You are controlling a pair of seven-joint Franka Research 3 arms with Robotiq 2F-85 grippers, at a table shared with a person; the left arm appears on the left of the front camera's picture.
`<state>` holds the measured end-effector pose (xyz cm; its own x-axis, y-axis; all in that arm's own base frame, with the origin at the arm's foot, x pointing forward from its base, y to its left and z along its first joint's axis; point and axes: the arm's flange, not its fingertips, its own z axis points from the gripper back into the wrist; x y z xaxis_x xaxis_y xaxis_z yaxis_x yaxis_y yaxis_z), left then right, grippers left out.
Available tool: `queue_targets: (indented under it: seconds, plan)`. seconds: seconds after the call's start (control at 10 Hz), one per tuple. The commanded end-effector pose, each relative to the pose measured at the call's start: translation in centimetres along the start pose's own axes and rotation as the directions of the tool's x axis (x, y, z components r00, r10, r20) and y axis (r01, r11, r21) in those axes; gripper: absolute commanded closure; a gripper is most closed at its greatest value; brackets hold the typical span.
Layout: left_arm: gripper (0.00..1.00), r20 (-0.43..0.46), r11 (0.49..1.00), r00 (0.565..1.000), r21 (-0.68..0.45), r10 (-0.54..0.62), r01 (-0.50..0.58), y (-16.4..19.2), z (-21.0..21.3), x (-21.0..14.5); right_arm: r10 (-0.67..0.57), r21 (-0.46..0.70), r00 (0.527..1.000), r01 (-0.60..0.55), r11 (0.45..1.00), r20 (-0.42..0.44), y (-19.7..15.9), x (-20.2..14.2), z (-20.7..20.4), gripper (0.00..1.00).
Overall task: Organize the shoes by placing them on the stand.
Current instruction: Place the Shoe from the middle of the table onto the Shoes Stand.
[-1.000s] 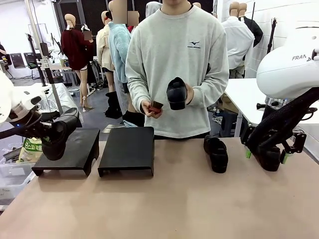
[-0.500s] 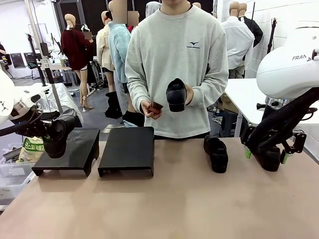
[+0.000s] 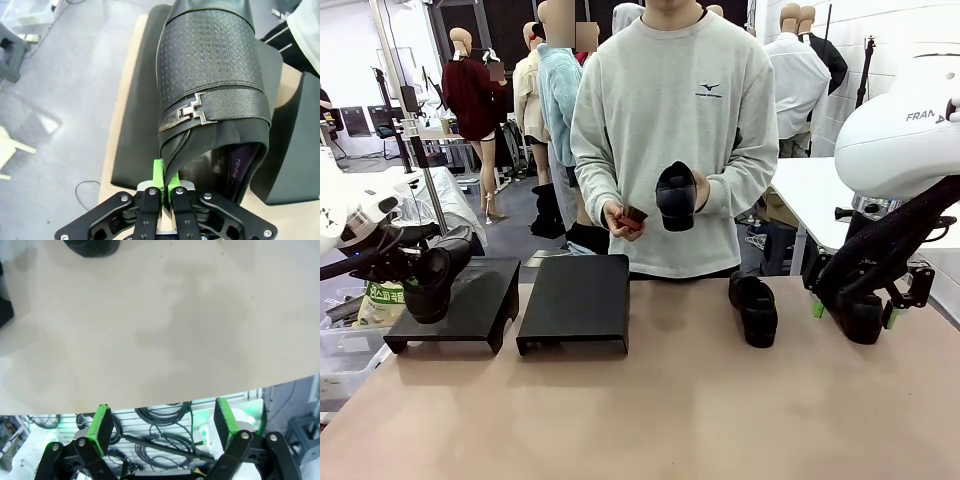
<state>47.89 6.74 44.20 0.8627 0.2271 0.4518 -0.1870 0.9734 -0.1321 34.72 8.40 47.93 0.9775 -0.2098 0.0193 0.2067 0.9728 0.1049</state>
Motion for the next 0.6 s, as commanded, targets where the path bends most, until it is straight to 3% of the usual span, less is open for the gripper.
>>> queue_targets:
  seconds: [0.0, 0.2, 0.5]
  plan:
    - [1.0, 0.041, 0.999, 0.999, -0.047, 0.0, 0.002, 1.5, -0.8, 1.8, 0.006, -0.008, 1.0, -0.006, 1.0, 0.002, 0.1, 0.3, 0.1, 0.0]
    - [1.0, 0.027, 0.993, 0.998, -0.104, -0.052, 0.054, 1.6, -1.7, 2.1, 0.006, -0.008, 1.0, -0.006, 1.0, 0.002, 0.1, 0.3, 0.1, 0.0]
    - [1.0, -0.022, 0.992, 0.997, -0.098, -0.08, 0.077, 1.7, -3.0, 2.1, 0.006, -0.008, 1.0, -0.006, 1.0, 0.002, 0.1, 0.3, 0.1, 0.0]
